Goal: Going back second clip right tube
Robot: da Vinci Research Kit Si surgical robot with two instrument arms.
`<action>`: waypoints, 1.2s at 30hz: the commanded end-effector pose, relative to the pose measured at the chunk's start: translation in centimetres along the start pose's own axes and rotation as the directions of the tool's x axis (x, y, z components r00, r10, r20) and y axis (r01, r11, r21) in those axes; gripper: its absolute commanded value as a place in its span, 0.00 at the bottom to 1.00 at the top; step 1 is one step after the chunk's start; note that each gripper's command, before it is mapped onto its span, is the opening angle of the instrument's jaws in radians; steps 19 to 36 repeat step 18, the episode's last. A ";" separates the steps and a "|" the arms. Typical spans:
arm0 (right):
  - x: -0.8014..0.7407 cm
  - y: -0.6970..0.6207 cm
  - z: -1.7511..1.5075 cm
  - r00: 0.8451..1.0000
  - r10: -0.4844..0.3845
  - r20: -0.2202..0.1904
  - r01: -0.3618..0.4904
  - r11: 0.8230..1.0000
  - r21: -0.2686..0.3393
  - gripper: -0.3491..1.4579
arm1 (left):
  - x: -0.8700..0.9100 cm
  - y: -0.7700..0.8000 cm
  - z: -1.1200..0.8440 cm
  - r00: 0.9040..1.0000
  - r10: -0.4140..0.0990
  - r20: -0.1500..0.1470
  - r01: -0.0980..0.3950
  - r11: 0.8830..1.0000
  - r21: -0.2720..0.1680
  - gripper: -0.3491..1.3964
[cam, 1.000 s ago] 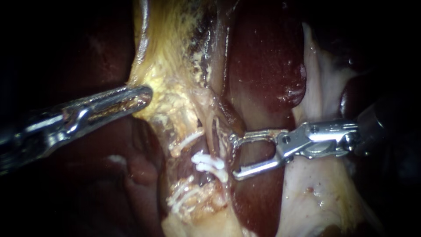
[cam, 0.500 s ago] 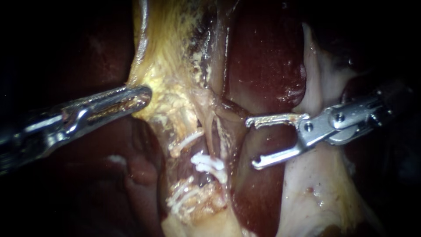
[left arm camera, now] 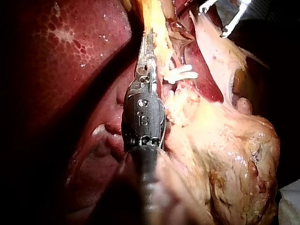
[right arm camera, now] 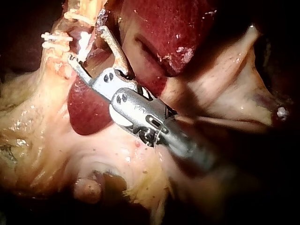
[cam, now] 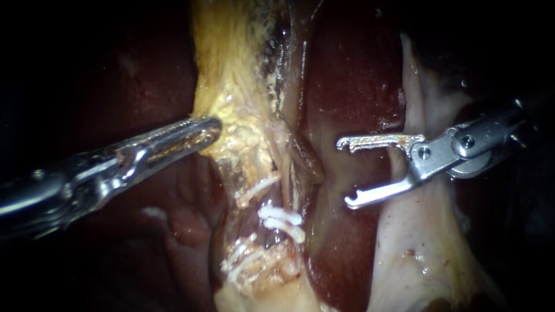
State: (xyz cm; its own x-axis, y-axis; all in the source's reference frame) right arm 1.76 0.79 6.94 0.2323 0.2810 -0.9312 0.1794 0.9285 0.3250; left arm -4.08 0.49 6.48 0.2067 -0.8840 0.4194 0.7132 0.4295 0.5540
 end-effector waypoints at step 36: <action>0.01 -0.01 0.02 1.000 0.000 -0.006 0.000 1.000 -0.002 0.53 | -0.03 -0.11 0.13 1.000 -0.001 -0.016 0.001 1.000 0.013 0.00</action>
